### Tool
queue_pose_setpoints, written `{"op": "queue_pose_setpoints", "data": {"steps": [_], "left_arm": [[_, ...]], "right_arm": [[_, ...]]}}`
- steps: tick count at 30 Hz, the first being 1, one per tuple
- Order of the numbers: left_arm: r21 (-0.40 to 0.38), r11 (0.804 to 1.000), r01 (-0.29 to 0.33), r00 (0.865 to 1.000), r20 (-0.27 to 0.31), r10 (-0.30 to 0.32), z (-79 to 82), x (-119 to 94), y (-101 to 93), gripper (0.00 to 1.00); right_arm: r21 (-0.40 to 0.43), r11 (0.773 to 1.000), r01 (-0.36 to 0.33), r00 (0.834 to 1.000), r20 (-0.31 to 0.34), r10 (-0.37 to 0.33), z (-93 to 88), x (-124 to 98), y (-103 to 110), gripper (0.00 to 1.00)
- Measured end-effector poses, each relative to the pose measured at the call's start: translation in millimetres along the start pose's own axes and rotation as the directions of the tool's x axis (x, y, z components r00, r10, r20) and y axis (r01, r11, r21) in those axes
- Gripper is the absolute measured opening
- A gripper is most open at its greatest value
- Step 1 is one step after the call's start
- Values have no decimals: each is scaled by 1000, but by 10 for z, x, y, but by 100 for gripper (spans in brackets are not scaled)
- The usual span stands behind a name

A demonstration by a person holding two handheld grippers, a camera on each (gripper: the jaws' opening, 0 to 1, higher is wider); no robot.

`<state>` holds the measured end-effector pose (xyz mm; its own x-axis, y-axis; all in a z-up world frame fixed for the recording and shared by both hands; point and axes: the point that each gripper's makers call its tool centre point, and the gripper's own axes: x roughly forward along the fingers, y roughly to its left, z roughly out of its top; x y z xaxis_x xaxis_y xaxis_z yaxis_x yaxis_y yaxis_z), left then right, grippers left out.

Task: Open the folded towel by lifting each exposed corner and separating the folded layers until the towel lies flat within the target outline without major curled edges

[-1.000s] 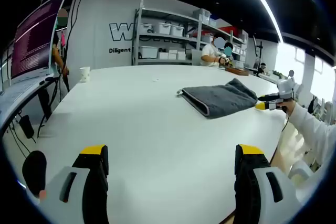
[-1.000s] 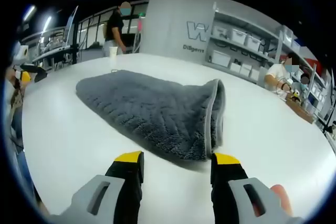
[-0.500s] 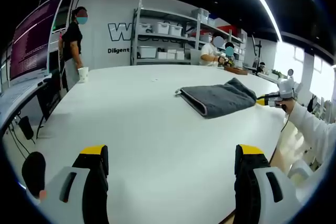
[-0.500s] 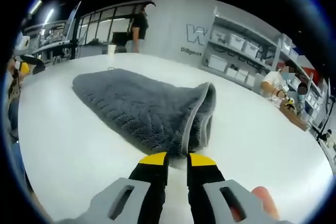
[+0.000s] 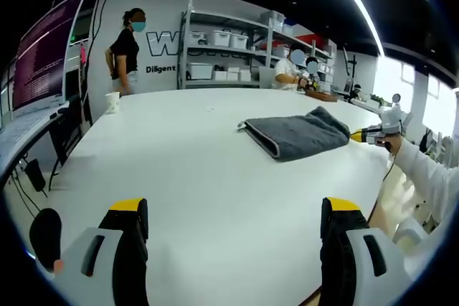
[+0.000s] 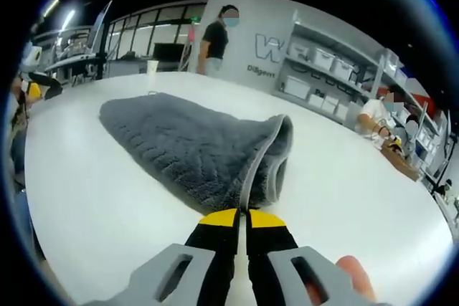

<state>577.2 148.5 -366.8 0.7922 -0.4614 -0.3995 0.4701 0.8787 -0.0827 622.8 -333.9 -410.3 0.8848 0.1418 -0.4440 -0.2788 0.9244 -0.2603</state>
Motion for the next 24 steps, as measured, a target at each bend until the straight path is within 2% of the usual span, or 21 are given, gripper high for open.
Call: {"op": "queue_pose_setpoints", "data": {"steps": [13,24], "left_arm": [[-2,1000,-2,1000,2,2,-5,-23,-6,99],[-6,1000,-5,1000,2,5,-15,-33,12,99]], "right_arm": [[-76,996,-49,999,-25,47,-4,-148,223,0],[-108,988,-105,994,-20,104,27,-271,544,0]]}}
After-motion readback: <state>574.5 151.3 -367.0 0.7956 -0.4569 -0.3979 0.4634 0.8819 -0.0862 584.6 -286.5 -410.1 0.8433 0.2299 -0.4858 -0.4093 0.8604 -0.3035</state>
